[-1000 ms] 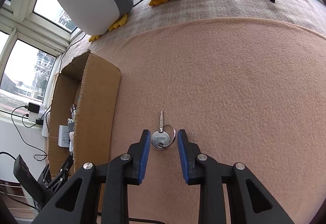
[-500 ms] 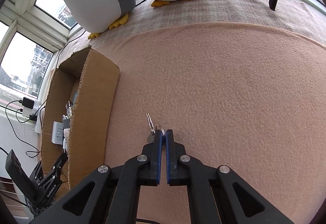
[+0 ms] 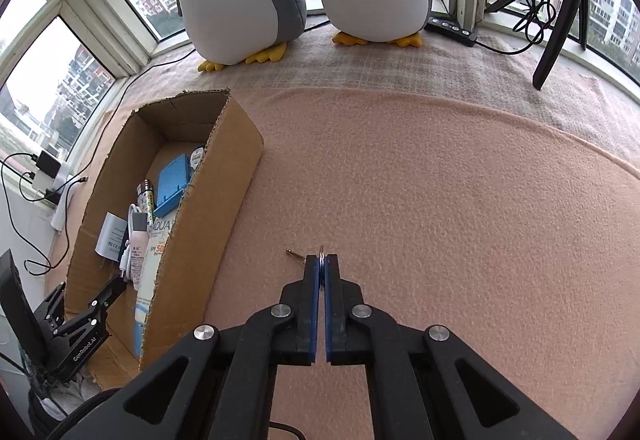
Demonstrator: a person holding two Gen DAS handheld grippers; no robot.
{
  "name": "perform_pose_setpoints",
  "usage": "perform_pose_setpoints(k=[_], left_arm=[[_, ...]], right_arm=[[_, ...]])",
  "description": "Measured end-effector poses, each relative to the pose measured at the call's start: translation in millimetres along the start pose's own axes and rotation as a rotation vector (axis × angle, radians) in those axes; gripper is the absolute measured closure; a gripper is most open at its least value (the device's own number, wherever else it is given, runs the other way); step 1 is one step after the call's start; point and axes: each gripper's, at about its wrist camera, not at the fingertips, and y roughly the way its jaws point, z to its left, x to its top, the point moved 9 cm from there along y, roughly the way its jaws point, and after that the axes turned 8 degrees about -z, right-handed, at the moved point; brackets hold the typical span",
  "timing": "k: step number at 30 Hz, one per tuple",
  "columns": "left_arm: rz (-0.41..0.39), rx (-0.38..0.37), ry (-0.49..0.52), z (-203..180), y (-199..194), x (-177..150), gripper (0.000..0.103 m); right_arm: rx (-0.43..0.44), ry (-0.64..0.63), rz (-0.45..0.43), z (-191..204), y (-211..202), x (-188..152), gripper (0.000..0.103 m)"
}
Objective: Organize rigid objects
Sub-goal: 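Close the right tool on the key and lift it, then carry the key into the box and open the right tool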
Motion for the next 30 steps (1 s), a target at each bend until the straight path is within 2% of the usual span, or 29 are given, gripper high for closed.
perform_pose_setpoints(k=[5,13,22,30], left_arm=[[0.0,0.0,-0.002,-0.2,0.0,0.2,0.049],[0.0,-0.002,-0.006,-0.4,-0.2,1.0,0.049],[0.001,-0.004,-0.008,-0.5,-0.2,1.4,0.049],[0.003,-0.006,-0.011,-0.6,-0.1,0.7,0.049]], right_arm=[[0.028,-0.035,-0.057,18.2,-24.2,9.5,0.101],[0.122,-0.171,-0.151,87.6,-66.3,29.1,0.101],[0.186,-0.306,-0.135,152.8,-61.7,19.2,0.101],[0.193,-0.368,-0.12,172.0,-53.5,8.7,0.101]])
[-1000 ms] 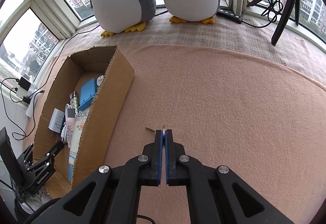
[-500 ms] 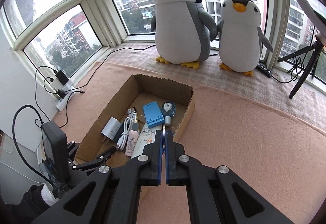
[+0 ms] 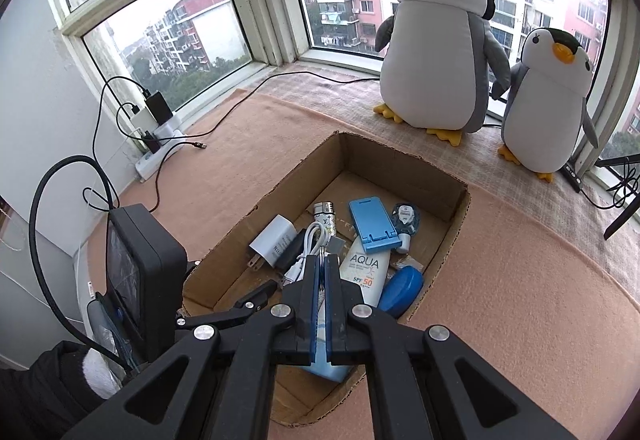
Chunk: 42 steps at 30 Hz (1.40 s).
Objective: Organize rigid objects
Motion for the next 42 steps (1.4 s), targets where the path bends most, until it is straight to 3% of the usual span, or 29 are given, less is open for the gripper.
perform_pose_setpoints(k=[8,12,14,19,25,37,42], left_arm=[[0.0,0.0,0.0,0.1,0.0,-0.2,0.049],[0.0,0.0,0.001,0.2,0.0,-0.1,0.049],[0.0,0.0,0.001,0.1,0.0,-0.1,0.049],[0.001,0.0,0.001,0.1,0.0,-0.1,0.049],[0.002,0.002,0.001,1.8,-0.7,-1.0,0.049],[0.009,0.005,0.011,5.8,-4.2,-2.6,0.048],[-0.008,0.006,0.011,6.8,-15.6,1.4,0.042]], right_arm=[[0.014,-0.006,0.018,2.0,7.9,-3.8,0.098],[0.005,-0.007,0.015,-1.2,13.2,-2.8,0.071],[0.005,0.0,0.025,-3.6,18.6,-4.2,0.062],[-0.019,0.002,0.043,-10.7,27.4,-10.4,0.058],[-0.047,0.008,0.031,-18.1,23.5,-14.5,0.044],[-0.085,0.046,0.0,-31.4,5.7,-23.6,0.039],[-0.095,0.068,-0.013,-34.7,-1.5,-27.5,0.037]])
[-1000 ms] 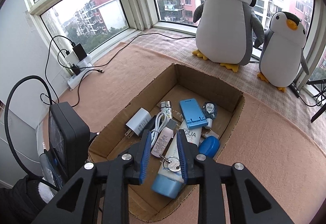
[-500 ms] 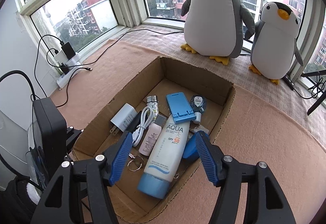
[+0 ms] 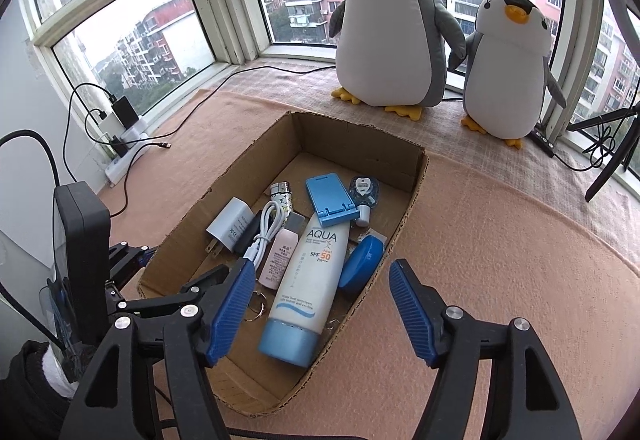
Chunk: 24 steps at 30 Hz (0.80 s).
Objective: Organize rigid objects
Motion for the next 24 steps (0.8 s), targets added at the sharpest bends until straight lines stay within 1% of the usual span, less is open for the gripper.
perform_pose_setpoints(k=[7,9,11,16,18,24], left_arm=[[-0.055,-0.009,0.009,-5.0,-32.2,10.6,0.033],[-0.07,-0.015,0.014,-8.3,-41.2,13.9,0.028],[-0.091,-0.017,0.023,-13.1,-50.1,19.7,0.025],[-0.138,-0.024,0.026,-18.9,-75.5,32.4,0.024],[-0.156,-0.024,0.028,-21.4,-84.2,37.5,0.024],[-0.215,-0.027,0.039,-30.3,-112.2,52.1,0.024]], right_arm=[[-0.028,-0.007,-0.044,-1.6,-24.5,1.0,0.036],[-0.034,0.002,-0.058,-3.6,-32.8,1.4,0.032],[-0.034,0.015,-0.072,-6.0,-42.1,2.0,0.031],[-0.056,0.041,-0.117,-12.7,-68.2,3.3,0.028],[-0.072,0.052,-0.138,-16.8,-79.7,3.9,0.025],[-0.126,0.095,-0.201,-29.4,-113.0,4.5,0.022]])
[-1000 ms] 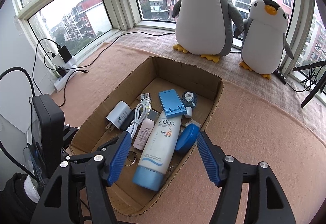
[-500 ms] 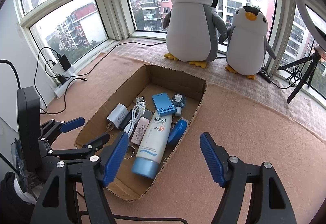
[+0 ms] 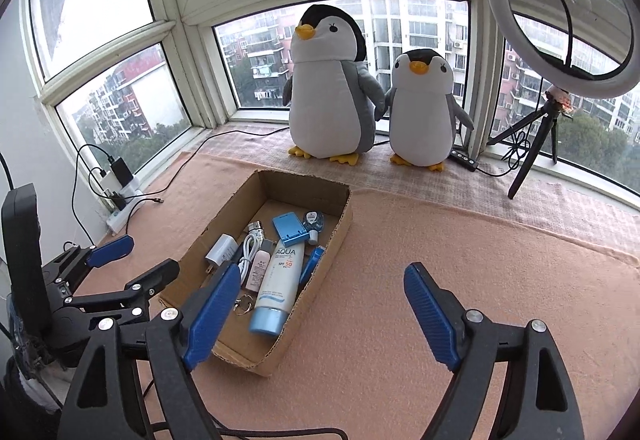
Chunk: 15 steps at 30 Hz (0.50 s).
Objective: Organize rigid objects
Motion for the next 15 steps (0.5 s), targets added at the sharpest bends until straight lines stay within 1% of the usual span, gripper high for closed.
perform_pose_setpoints(k=[4,6,9,15], left_arm=[[-0.036,0.001,0.006,-3.7,-14.6,10.8,0.024],[-0.048,-0.001,0.008,-5.6,-21.3,14.7,0.022],[-0.065,0.0,0.015,-8.3,-29.2,17.7,0.022],[-0.083,-0.013,0.018,-13.3,-39.6,22.1,0.022]], right_arm=[[-0.058,0.006,-0.045,-8.6,-19.6,4.0,0.021],[-0.075,0.019,-0.063,-12.7,-28.4,4.3,0.018],[-0.105,0.036,-0.087,-19.9,-40.9,3.7,0.014],[-0.147,0.029,-0.11,-24.5,-53.7,2.9,0.014]])
